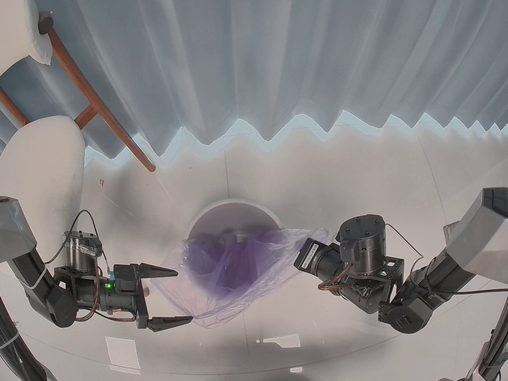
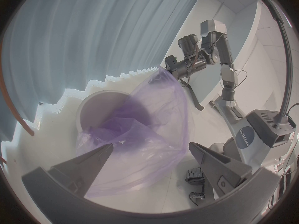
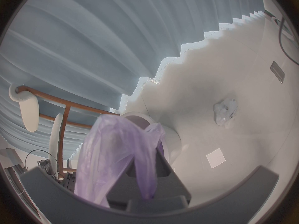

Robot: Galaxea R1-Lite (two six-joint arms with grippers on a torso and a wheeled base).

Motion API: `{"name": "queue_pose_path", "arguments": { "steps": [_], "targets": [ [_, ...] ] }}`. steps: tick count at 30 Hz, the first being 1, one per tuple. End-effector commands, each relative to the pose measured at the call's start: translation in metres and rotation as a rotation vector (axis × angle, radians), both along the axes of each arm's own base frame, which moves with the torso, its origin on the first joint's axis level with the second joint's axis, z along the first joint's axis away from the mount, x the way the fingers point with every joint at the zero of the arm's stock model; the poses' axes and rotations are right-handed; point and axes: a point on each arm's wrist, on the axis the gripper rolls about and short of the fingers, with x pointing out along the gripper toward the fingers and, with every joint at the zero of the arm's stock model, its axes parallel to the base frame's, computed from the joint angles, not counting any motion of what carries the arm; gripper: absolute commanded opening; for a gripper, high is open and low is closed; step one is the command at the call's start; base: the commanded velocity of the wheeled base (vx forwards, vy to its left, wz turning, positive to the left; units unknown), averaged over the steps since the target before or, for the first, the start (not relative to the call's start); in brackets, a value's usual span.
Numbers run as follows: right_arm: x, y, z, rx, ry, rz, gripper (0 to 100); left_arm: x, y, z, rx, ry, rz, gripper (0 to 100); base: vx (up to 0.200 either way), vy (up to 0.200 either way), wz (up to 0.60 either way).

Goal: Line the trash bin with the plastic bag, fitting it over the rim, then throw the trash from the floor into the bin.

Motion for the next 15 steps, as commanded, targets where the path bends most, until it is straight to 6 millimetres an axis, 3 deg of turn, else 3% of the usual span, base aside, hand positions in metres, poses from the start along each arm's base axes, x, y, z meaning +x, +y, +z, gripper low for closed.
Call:
{"name": "queue_pose_path", "arguments": {
  "steps": [1, 15],
  "targets": [
    [0.002, 0.001, -0.005, -0.006, 0.011, -0.001, 0, -0.001, 0.003, -0.002, 0.000, 0.010, -0.003, 100, 0.000, 0.000, 0.00],
    [0.011, 0.001, -0.002, 0.008, -0.016, -0.015, 0, -0.012, -0.001, -0.008, 0.030, 0.033, -0.049, 100, 0.000, 0.000, 0.00]
  ]
}}
